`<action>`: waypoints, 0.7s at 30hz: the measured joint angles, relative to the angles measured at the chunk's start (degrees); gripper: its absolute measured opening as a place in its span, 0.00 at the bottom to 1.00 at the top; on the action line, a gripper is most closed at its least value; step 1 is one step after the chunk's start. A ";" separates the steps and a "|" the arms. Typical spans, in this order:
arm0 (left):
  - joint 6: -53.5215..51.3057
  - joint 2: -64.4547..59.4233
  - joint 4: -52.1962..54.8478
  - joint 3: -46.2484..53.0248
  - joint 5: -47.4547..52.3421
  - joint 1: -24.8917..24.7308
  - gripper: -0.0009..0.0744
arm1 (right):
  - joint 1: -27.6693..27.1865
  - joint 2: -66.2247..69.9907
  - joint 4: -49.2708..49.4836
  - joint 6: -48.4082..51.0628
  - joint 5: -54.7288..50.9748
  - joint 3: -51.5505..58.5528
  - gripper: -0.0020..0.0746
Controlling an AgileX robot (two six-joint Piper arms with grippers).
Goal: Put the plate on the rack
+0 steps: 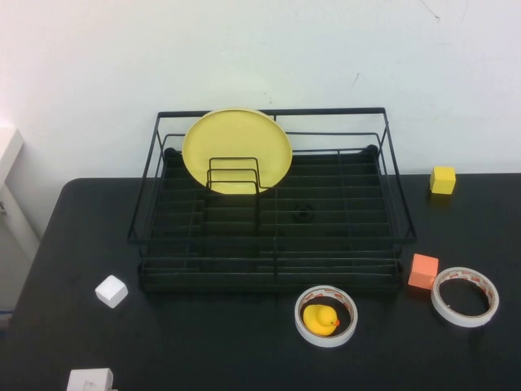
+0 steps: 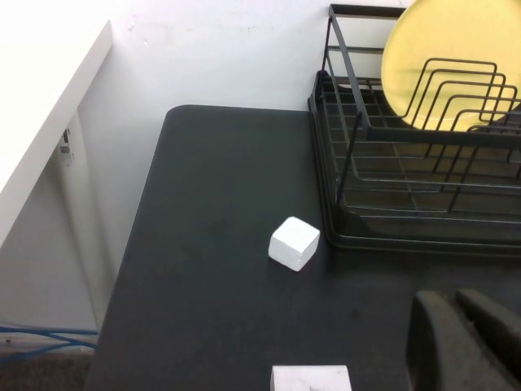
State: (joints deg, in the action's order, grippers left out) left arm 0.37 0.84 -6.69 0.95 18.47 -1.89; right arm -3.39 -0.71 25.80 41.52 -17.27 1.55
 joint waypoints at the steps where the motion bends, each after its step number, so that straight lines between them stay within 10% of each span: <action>1: 0.00 0.00 0.00 0.00 0.00 0.00 0.01 | 0.00 0.00 0.00 -0.60 0.00 0.00 0.03; 11: 0.00 0.00 0.00 0.00 0.00 0.00 0.01 | 0.00 0.00 -27.95 -33.77 -1.68 -0.21 0.03; 21: 0.00 0.00 0.00 0.00 0.00 0.00 0.01 | -0.10 0.00 -31.71 -35.36 -2.92 -0.43 0.03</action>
State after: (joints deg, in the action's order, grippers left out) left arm 0.37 0.84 -6.69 0.95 18.47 -1.89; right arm -3.49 -0.71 -5.92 6.16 -20.19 1.12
